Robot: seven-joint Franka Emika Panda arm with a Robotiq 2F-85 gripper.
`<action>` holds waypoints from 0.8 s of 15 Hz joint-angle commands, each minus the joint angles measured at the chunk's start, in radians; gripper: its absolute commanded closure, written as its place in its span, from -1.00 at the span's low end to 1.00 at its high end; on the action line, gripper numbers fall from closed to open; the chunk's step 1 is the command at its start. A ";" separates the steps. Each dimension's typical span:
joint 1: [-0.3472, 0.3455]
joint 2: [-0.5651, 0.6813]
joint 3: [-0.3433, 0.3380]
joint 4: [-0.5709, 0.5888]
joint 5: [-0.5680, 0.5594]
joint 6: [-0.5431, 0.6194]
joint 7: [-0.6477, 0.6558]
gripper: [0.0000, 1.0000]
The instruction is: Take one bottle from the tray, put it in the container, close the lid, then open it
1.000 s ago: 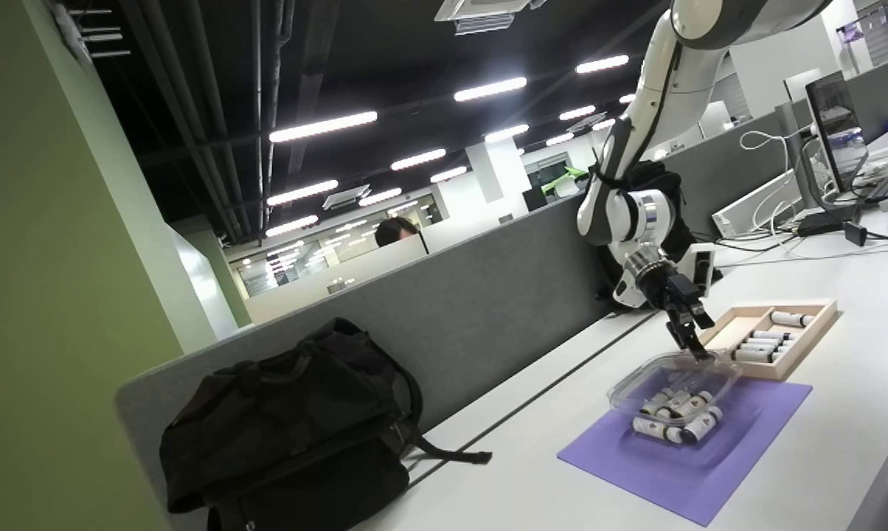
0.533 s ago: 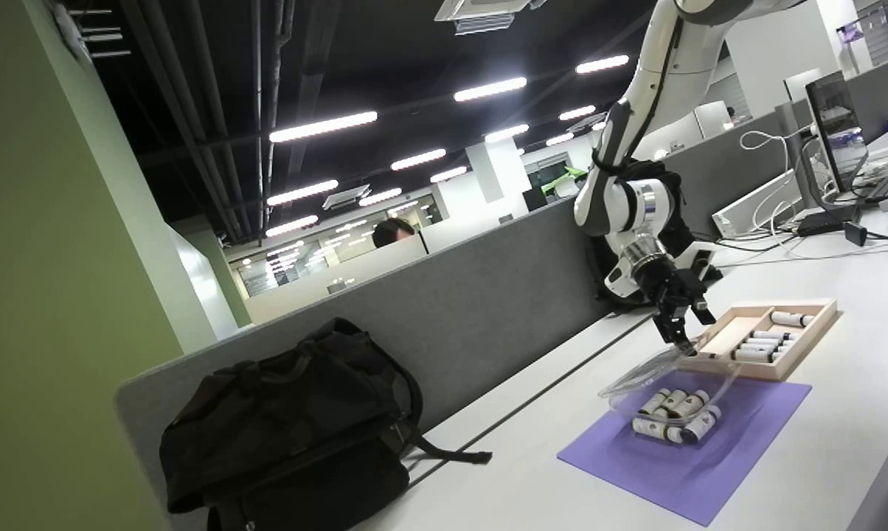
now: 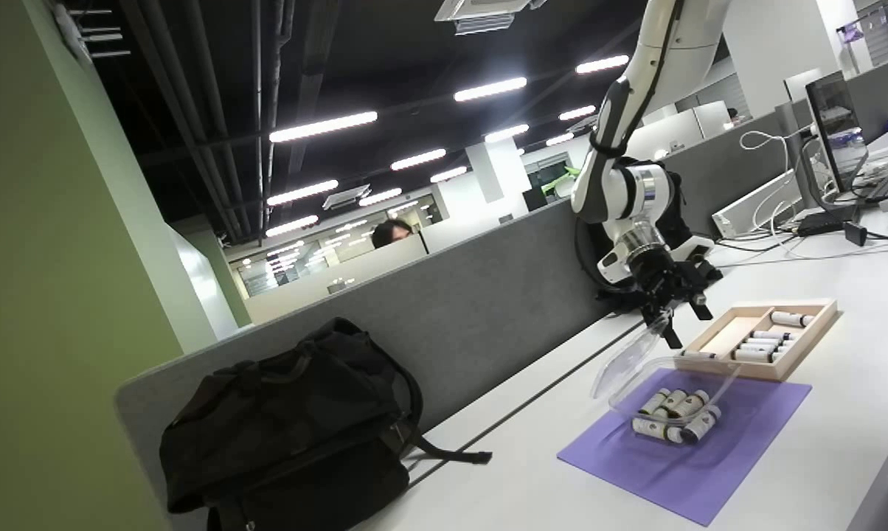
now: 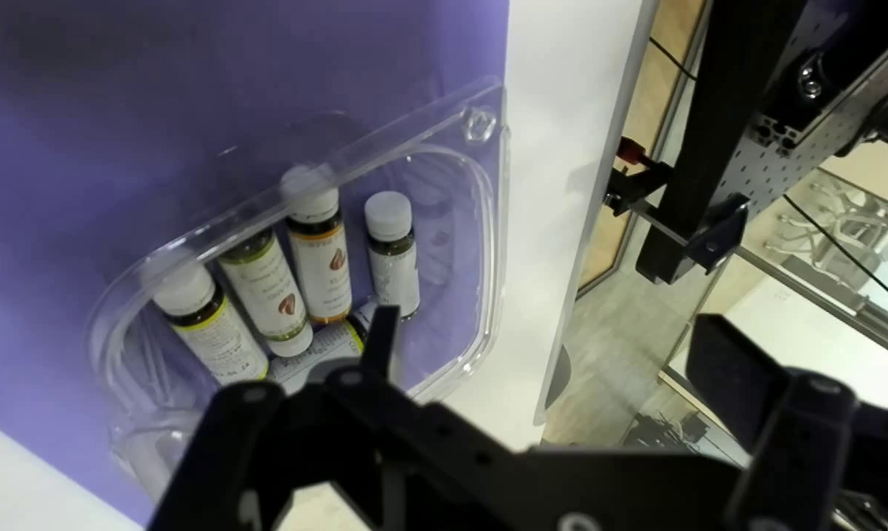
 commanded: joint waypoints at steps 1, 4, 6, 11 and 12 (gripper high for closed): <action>0.024 -0.098 -0.006 -0.109 0.014 0.108 -0.036 -1.00; 0.047 -0.132 -0.005 -0.139 0.010 0.182 -0.034 -1.00; 0.066 -0.157 -0.002 -0.160 0.005 0.243 -0.030 -1.00; 0.113 -0.186 0.002 -0.177 -0.018 0.354 -0.007 -1.00; 0.121 -0.186 0.002 -0.171 -0.024 0.366 0.000 -1.00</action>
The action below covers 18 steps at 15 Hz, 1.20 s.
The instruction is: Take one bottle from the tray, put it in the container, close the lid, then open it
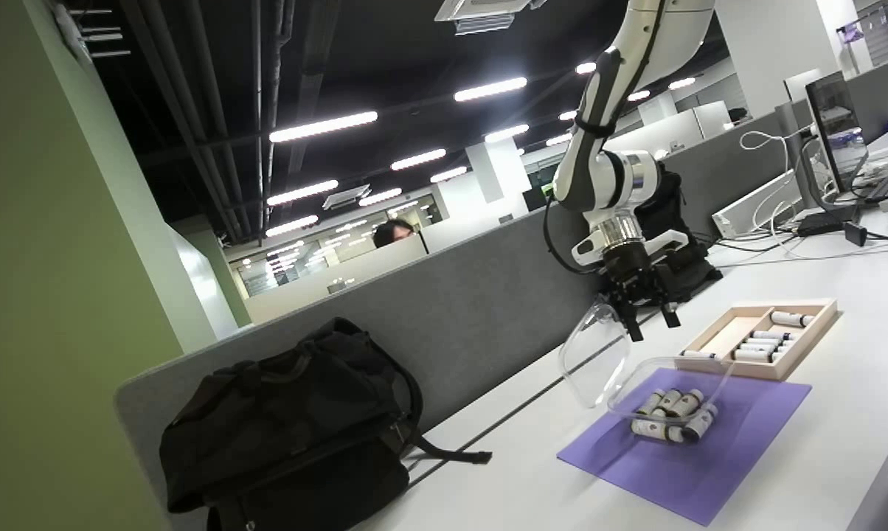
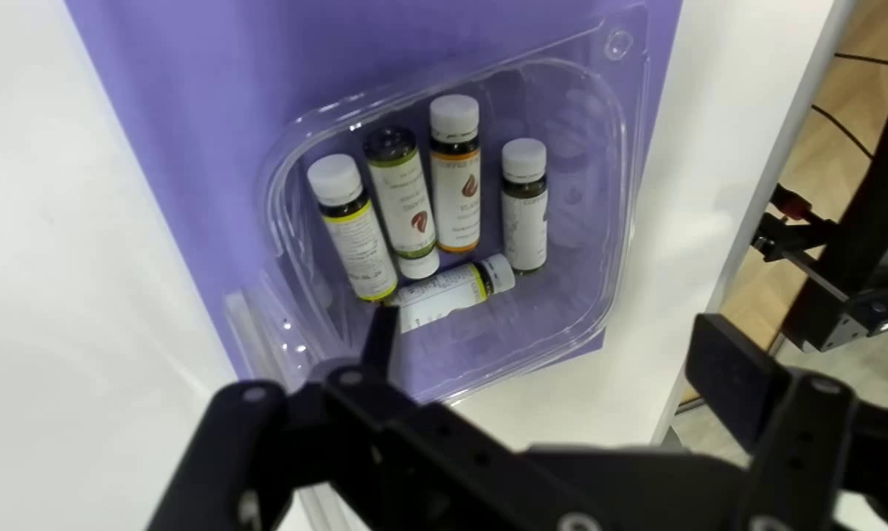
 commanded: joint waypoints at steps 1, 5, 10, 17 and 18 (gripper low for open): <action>0.028 -0.037 -0.002 -0.017 -0.024 0.048 0.036 -1.00; 0.047 -0.036 -0.005 0.018 -0.051 0.075 0.067 -1.00; 0.044 -0.040 0.000 0.053 -0.047 0.112 0.078 -1.00; 0.074 -0.047 -0.029 0.143 -0.086 -0.001 0.359 -1.00; 0.080 -0.057 -0.030 0.148 -0.090 -0.012 0.420 -1.00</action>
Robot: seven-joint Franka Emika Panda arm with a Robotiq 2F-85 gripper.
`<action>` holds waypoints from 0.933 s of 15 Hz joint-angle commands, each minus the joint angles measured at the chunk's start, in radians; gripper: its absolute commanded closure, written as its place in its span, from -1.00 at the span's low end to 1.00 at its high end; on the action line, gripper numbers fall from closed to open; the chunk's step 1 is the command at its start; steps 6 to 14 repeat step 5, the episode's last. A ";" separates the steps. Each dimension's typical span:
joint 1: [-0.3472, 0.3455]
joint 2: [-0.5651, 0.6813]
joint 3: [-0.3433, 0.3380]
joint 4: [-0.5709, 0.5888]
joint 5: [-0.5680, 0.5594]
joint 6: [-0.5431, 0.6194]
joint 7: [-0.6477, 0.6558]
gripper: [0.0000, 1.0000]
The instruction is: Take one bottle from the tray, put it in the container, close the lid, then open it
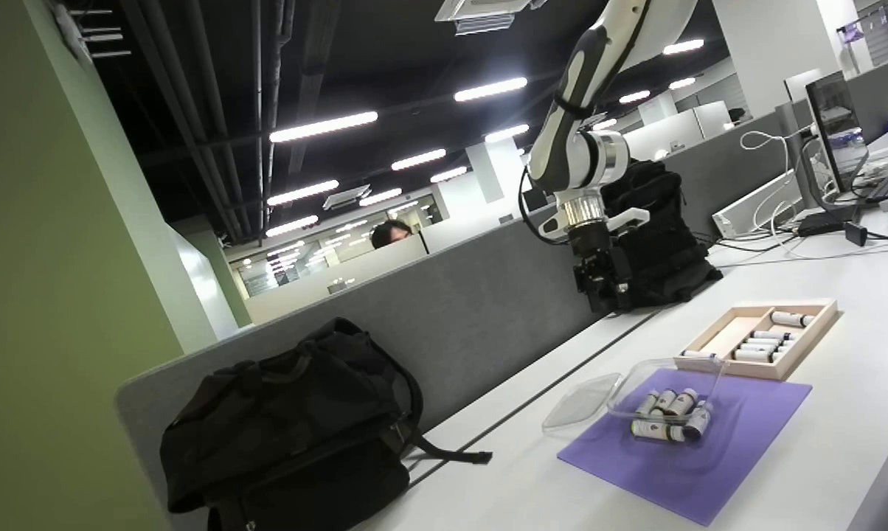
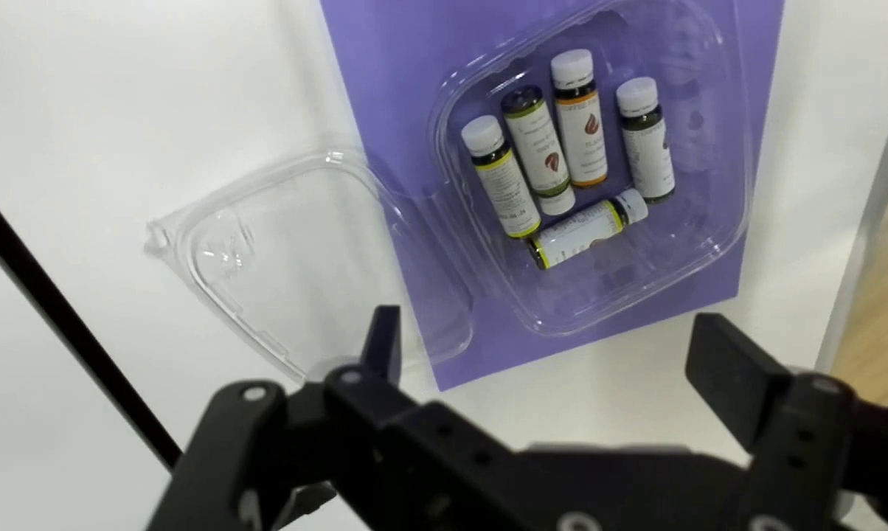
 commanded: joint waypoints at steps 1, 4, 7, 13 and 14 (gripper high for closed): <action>0.033 -0.022 -0.022 0.049 -0.034 -0.074 0.239 -1.00; 0.010 -0.009 0.004 0.038 -0.022 -0.049 0.182 -1.00; 0.012 -0.010 0.004 0.039 -0.023 -0.049 0.192 -1.00; 0.012 -0.010 0.004 0.039 -0.023 -0.049 0.192 -1.00; 0.012 -0.010 0.004 0.039 -0.023 -0.049 0.192 -1.00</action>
